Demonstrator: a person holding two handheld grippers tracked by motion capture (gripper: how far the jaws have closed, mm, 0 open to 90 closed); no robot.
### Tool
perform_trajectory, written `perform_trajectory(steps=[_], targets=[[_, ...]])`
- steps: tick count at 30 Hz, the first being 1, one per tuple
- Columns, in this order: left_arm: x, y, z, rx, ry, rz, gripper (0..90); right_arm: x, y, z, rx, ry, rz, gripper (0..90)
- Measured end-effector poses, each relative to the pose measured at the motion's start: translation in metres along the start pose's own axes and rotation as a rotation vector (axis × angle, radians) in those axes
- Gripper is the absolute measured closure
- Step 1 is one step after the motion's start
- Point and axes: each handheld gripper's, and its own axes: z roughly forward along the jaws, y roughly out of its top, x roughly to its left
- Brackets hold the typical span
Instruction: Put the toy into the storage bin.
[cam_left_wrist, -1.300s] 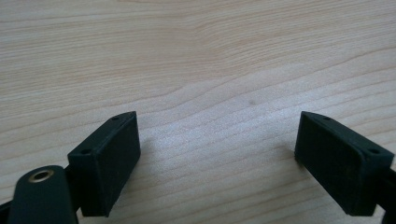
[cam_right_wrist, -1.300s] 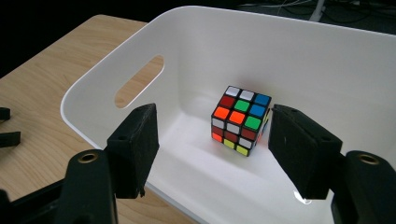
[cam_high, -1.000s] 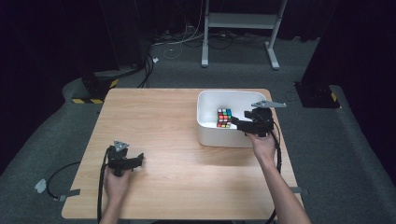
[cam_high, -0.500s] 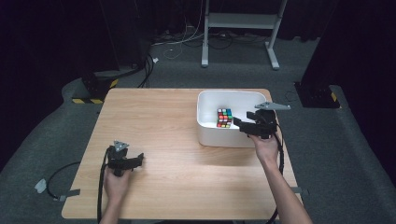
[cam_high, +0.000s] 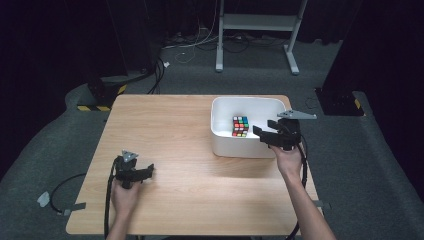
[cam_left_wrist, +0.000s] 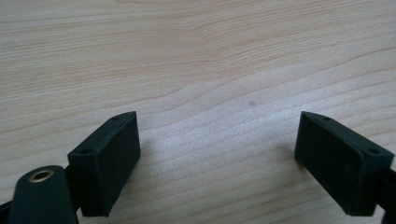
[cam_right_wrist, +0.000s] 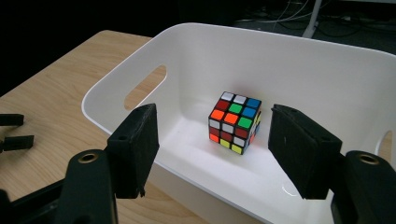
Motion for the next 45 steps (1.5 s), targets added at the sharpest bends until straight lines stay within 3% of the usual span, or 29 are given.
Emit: perform_trajectory(steps=[24, 45], targets=[[0.000, 0.000, 0.000, 0.001, 0.000, 0.000, 14.4, -0.005, -0.013, -0.027, -0.044, 0.014, 0.008, 33.3], [0.000, 0.000, 0.000, 0.001, 0.000, 0.000, 14.4, -0.004, -0.026, -0.036, -0.060, 0.010, 0.011, 33.3]])
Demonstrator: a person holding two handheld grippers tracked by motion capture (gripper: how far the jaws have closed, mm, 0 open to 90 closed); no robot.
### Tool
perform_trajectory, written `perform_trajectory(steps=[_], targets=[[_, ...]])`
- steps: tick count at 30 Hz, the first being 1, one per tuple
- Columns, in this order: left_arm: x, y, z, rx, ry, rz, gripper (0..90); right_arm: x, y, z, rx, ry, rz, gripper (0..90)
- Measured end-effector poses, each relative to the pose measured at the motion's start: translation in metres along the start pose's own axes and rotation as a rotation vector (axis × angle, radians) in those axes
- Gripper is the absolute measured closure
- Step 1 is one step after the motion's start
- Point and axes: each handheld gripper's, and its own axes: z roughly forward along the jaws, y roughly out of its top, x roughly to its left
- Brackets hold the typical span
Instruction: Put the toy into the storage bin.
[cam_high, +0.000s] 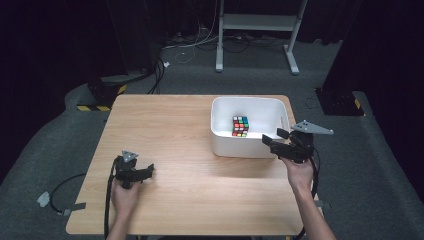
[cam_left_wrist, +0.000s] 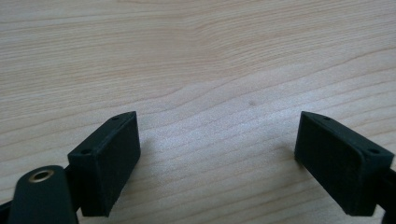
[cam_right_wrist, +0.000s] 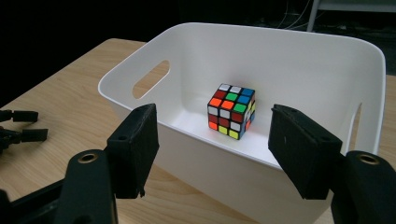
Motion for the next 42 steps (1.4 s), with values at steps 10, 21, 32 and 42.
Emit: perform_trajectory(steps=[10, 21, 32, 42], targets=[[0.000, 0.000, 0.000, 0.000, 0.000, 0.000, 14.4, 0.002, -0.009, -0.002, -0.002, 0.013, 0.011, 33.3], [0.000, 0.000, 0.000, 0.000, 0.000, 0.000, 14.4, 0.007, -0.013, -0.008, -0.011, 0.023, 0.001, 33.3], [0.000, 0.000, 0.000, 0.000, 0.000, 0.000, 14.4, 0.014, -0.020, -0.010, -0.014, 0.029, -0.007, 33.3], [0.000, 0.000, 0.000, 0.000, 0.001, 0.001, 14.4, 0.017, -0.029, -0.010, 0.004, 0.031, -0.019, 33.5]])
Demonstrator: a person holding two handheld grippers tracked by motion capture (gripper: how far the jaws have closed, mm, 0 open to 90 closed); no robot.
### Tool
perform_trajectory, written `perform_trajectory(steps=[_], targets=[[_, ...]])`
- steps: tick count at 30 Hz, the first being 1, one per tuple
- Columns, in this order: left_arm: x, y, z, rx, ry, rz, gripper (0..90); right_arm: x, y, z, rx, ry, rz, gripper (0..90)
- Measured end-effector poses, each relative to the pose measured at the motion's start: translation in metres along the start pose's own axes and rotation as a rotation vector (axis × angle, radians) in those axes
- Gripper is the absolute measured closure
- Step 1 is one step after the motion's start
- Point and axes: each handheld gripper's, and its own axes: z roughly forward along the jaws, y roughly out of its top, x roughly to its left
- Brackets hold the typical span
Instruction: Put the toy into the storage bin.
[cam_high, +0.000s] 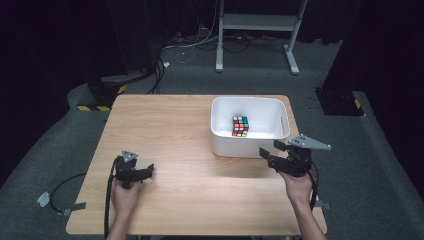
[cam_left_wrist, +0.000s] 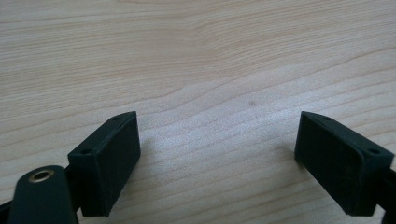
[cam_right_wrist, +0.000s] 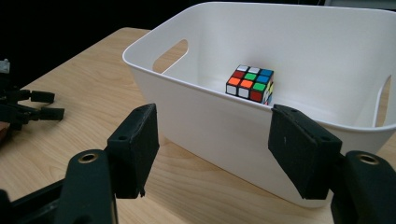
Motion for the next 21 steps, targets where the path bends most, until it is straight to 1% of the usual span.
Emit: perform_trajectory(steps=[8, 17, 21], targets=[[0.000, 0.000, 0.000, 0.000, 0.000, 0.000, 14.4, 0.001, -0.007, -0.004, -0.001, -0.007, -0.003, 33.5], [0.000, 0.000, 0.000, 0.000, 0.000, 0.000, 14.4, 0.002, -0.019, -0.002, 0.018, -0.021, -0.007, 33.5], [0.000, 0.000, 0.000, 0.002, 0.000, 0.002, 14.4, 0.001, -0.024, -0.004, 0.020, -0.022, 0.000, 33.5]])
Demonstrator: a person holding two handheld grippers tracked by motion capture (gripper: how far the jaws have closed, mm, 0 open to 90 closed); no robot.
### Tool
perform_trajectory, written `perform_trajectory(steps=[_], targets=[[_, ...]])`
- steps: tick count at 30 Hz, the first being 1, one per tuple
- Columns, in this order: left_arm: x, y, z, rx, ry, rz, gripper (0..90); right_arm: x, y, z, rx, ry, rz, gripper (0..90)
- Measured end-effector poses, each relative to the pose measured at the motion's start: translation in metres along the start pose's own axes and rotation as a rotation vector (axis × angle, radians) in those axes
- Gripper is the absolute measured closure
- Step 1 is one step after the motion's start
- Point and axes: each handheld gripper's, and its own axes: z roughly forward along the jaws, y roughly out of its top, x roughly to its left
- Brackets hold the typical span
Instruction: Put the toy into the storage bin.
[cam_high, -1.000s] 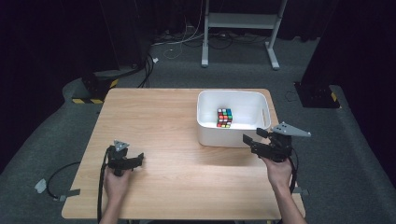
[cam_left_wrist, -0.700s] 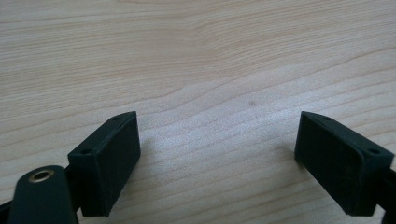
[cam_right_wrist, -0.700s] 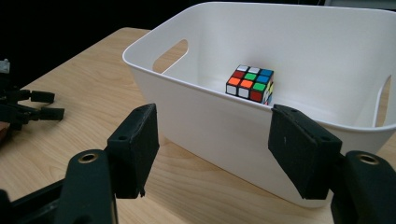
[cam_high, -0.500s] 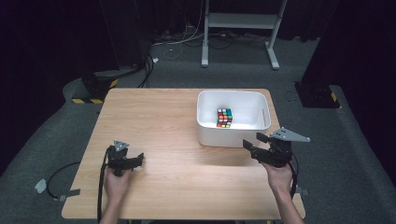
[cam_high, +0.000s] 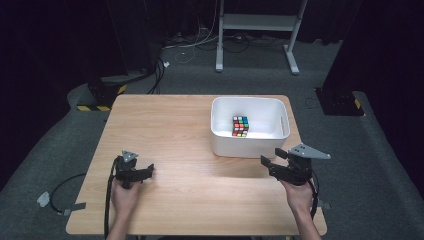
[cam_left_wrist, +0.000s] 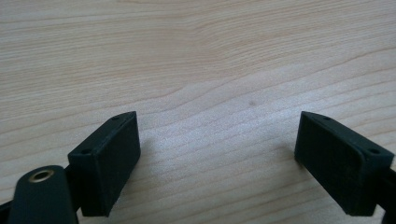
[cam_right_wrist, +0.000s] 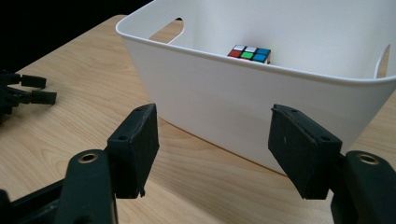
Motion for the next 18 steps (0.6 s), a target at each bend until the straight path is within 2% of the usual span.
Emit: perform_trajectory(steps=[18], targets=[[0.000, 0.000, 0.000, -0.002, 0.002, -0.001, 14.5, 0.001, -0.022, 0.008, 0.017, -0.005, 0.018, 33.5]])
